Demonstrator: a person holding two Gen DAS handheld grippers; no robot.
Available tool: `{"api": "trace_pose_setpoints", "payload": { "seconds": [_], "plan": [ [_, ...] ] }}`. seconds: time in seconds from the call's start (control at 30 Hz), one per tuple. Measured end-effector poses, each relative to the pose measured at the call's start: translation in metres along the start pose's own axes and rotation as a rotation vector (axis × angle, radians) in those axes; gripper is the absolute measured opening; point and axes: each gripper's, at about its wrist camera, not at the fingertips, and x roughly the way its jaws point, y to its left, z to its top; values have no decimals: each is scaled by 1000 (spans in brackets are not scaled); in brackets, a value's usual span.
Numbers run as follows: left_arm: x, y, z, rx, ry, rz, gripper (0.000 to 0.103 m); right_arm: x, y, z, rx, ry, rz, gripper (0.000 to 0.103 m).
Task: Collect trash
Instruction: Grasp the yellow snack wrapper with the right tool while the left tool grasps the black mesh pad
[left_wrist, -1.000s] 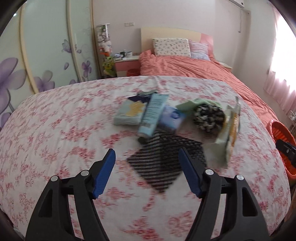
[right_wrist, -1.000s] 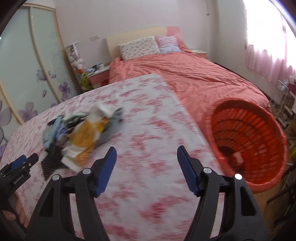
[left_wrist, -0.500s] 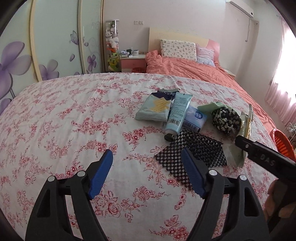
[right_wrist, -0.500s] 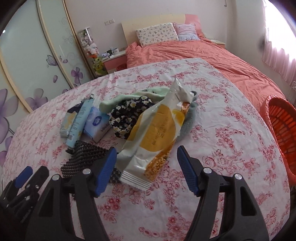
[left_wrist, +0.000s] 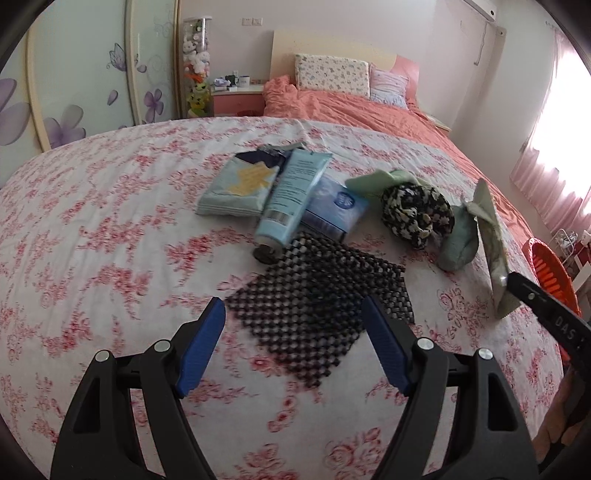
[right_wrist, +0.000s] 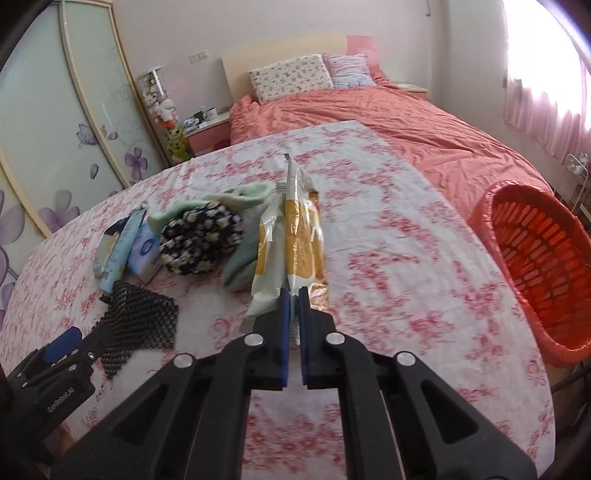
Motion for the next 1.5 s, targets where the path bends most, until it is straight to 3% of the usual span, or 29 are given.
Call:
{"api": "trace_pose_setpoints", "payload": {
  "seconds": [0.17, 0.27, 0.33, 0.53, 0.8, 0.93, 1.13, 1.27, 1.37, 1.43, 1.5],
  "plan": [
    [11, -11, 3, 2, 30, 0, 76, 1, -21, 4, 40, 15, 14, 7],
    [13, -14, 3, 10, 33, 9, 76, 2, -32, 2, 86, 32, 38, 16],
    [13, -15, 3, 11, 34, 12, 76, 1, -39, 2, 115, 34, 51, 28],
    [13, -15, 4, 11, 35, 16, 76, -6, -45, 6, 147, 10, 55, 34],
    [14, -16, 4, 12, 35, 17, 76, -18, -38, 20, 133, -40, 58, 46],
    [14, -17, 3, 13, 35, 18, 76, -2, -21, 22, 116, -14, 68, 59],
    [15, -16, 5, 11, 37, 18, 76, 28, 5, 21, 51, 29, 1, 63],
    [16, -16, 7, 5, 38, 10, 76, 46, 2, 17, 45, 65, -61, 63],
    [18, -17, 8, 7, 38, 8, 76, 46, -5, 12, 30, 52, -83, 51],
    [19, -19, 9, 7, 38, 12, 76, 44, -12, 12, 39, 53, -95, 31],
    [19, -22, 8, 6, 39, 14, 76, 42, -21, 11, 57, 52, -93, 27]
  ]
}}
